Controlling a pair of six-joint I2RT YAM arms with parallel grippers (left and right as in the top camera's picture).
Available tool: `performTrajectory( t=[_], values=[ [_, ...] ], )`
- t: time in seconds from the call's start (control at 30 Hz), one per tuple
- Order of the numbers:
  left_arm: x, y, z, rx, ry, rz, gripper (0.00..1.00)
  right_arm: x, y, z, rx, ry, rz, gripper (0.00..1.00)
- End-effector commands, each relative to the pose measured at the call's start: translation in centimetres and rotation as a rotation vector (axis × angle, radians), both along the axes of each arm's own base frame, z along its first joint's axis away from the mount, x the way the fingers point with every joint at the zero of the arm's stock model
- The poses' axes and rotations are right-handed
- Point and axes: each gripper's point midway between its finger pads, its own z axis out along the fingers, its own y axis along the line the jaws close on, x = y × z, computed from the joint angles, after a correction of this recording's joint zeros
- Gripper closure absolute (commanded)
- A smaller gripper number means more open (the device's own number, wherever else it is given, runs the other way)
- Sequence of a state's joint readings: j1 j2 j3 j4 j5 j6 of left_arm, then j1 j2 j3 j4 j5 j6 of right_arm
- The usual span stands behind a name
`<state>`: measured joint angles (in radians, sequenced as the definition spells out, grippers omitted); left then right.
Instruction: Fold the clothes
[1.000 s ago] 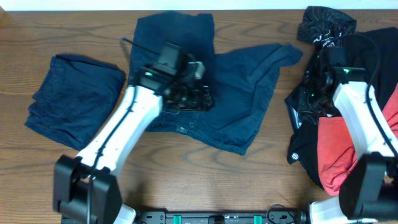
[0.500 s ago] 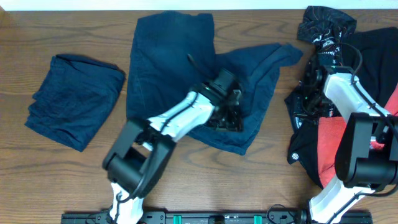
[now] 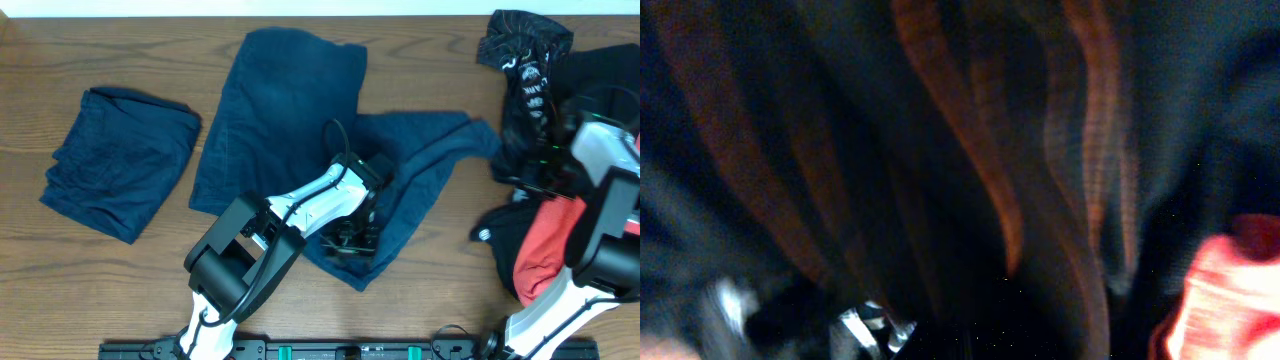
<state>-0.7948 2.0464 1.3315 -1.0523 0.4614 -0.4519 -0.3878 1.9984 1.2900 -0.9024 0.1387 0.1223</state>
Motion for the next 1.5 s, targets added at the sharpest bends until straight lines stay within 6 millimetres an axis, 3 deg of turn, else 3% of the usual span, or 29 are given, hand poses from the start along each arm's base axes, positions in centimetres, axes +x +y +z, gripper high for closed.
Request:
performTrajectory(
  t=[0.0,0.2,0.27,0.33,0.43,0.53,0.6,0.7,0.97,1.1,1.23,1.33,1.4,1.47],
  values=[
    [0.5,3.9,-0.7,0.190,-0.060,-0.065,0.52,-5.1,-5.6,-2.0,-0.165,0.144,-0.244,0.99],
    [1.8,8.4,-0.1,0.373,-0.096,-0.087,0.52,-7.1,-10.4,0.2,-0.168,0.110,-0.493,0.99],
    [2.2,9.3,0.1,0.388,-0.083,-0.061,0.52,-6.3,-11.1,1.2,-0.117,0.061,-0.533,0.99],
    [2.8,9.9,0.1,0.388,-0.077,-0.027,0.52,-4.3,-10.8,2.4,-0.013,-0.022,-0.501,0.99],
    [3.5,9.8,-0.2,0.354,-0.071,0.021,0.52,0.4,-8.0,4.9,0.218,-0.209,-0.308,0.98],
    [3.8,9.0,-0.4,0.307,-0.072,0.044,0.52,4.8,-3.3,8.8,0.412,-0.409,-0.020,0.94],
    [4.2,8.2,-0.5,0.266,-0.087,0.057,0.52,6.7,-0.5,10.9,0.453,-0.490,0.146,0.93],
    [4.8,6.8,-0.3,0.194,-0.114,0.078,0.52,8.6,1.9,11.7,0.405,-0.515,0.305,0.95],
    [6.2,3.8,1.2,0.027,-0.175,0.116,0.52,14.6,4.8,7.8,0.172,-0.485,0.519,0.99],
    [6.1,1.9,1.7,-0.076,-0.147,0.139,0.52,16.6,4.9,5.7,0.141,-0.507,0.542,0.99],
    [6.2,1.6,1.7,-0.086,-0.149,0.141,0.52,17.5,3.7,2.5,0.120,-0.494,0.519,0.99],
    [6.2,1.6,1.7,-0.086,-0.149,0.141,0.52,17.1,2.6,-0.4,0.117,-0.446,0.502,0.99],
    [6.2,1.6,1.7,-0.086,-0.149,0.141,0.52,16.2,0.9,-2.4,0.067,-0.384,0.468,0.99],
    [6.2,1.6,1.7,-0.086,-0.149,0.141,0.52,15.2,-2.2,-3.7,-0.034,-0.314,0.367,0.99]
  ],
)
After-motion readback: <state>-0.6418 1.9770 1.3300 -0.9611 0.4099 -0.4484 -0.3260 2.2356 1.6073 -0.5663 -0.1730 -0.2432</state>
